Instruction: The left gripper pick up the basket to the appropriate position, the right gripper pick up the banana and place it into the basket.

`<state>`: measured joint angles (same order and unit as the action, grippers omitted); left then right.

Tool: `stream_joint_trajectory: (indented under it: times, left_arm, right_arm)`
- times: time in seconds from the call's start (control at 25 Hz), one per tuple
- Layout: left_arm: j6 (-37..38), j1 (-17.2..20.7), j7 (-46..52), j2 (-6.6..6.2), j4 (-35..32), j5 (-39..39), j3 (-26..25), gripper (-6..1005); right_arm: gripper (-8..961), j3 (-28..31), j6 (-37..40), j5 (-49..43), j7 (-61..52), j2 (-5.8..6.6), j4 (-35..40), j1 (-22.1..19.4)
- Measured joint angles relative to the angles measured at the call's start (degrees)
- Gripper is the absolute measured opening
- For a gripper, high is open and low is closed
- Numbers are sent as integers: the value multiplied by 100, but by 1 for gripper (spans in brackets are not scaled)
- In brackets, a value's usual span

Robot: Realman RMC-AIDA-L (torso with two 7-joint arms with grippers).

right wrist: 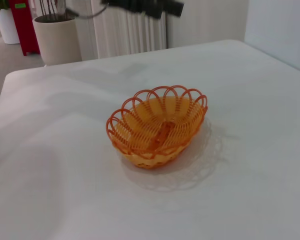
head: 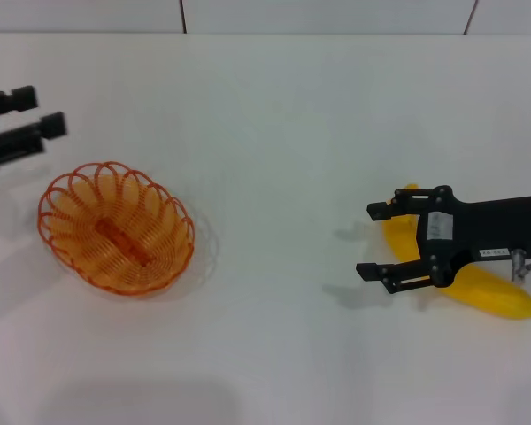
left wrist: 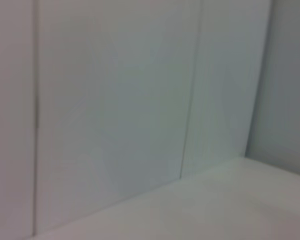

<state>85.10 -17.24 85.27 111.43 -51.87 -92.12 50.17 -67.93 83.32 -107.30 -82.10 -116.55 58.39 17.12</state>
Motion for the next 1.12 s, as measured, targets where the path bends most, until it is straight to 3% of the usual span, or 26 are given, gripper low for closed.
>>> stream_joint_trajectory:
  times: [0.04, 0.2, 0.28, 0.44, 0.64, 0.68, 0.72, 0.8, 1.0, 1.12]
  left_arm:
    - [-2, -138, 569, -323, 7, -101, -12, 676]
    - [-17, -414, 1326, -843, 146, -461, -58, 676]
    - [-17, -578, 1615, -1022, 224, -830, -153, 676]
    - [-18, -995, 2083, -1158, 421, -1710, -418, 676]
    - [-17, -1400, 2254, -1156, 577, -2445, -434, 675]
    - [-48, -1600, 2277, -1006, 596, -2973, -419, 675]
    - [-48, -1600, 2277, -1006, 596, -2973, -419, 675]
    - [-129, -1772, 2296, -801, 599, -3419, -417, 675]
    - [-184, -1912, 2353, -576, 599, -3973, -416, 675]
    - [-296, -1924, 2377, -524, 599, -4096, -410, 675]
  right_arm:
    - [861, -13, 0, -8, 0, -2, -6, 16]
    - [861, -32, 0, -16, 1, -8, -18, 45]
    - [861, -33, 0, -12, 1, -8, -22, 48]
    - [861, -36, 0, -5, 1, -8, -25, 55]
    - [861, -37, 0, -5, -24, -8, -24, 85]
    - [861, -36, 1, -12, -27, -8, -24, 99]
    - [861, -36, 5, -16, -31, -8, -24, 116]
    - [862, -37, 13, -21, -37, -8, -23, 124]
    - [862, -36, 32, -24, -40, -8, -34, 132]
    - [862, -44, 57, -27, -41, -8, -38, 133]
